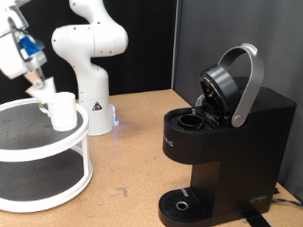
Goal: Make a cup of coffee with the keurig machine
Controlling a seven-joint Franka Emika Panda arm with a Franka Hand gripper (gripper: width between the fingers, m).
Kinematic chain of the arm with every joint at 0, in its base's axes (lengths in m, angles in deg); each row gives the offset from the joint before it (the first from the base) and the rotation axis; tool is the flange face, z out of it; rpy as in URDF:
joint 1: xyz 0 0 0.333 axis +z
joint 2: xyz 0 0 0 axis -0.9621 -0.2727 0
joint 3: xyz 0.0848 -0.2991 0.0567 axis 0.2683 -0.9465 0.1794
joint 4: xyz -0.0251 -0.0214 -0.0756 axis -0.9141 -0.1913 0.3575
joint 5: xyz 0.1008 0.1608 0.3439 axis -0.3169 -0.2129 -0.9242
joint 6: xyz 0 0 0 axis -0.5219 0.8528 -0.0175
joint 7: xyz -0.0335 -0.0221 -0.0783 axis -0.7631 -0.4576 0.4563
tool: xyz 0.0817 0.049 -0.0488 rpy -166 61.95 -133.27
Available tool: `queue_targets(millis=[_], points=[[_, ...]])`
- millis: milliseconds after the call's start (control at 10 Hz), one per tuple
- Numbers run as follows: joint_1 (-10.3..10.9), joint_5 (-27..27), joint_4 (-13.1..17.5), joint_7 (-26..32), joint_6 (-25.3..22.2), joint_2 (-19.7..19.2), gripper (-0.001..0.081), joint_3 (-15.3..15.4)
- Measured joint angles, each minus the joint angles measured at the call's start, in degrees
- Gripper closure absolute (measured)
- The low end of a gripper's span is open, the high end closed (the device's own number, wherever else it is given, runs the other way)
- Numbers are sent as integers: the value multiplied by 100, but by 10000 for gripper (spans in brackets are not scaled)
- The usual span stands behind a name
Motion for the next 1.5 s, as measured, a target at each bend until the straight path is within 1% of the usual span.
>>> queue_targets(millis=[100,200,300,400,500,600,700,900,1000,1200,1400,1500], points=[[159,-372,106,-16,-13,-11,724,-1],[259,-564,152,-168,130,-20,724,76],[286,-610,156,-340,269,-48,724,166],[283,-606,149,-313,245,-48,724,155],[286,-606,165,-223,73,-48,724,138],[337,-667,256,-115,-259,-65,724,93],[481,-911,440,7,-645,-120,724,12],[895,-1384,1015,464,-1719,-409,724,-242],[1060,-1505,1266,610,-2037,-578,724,-290],[1276,-1528,1608,645,-2247,-874,724,-277],[1261,-1588,1590,660,-2235,-870,724,-282],[1277,-1720,1592,741,-2235,-869,724,-281]])
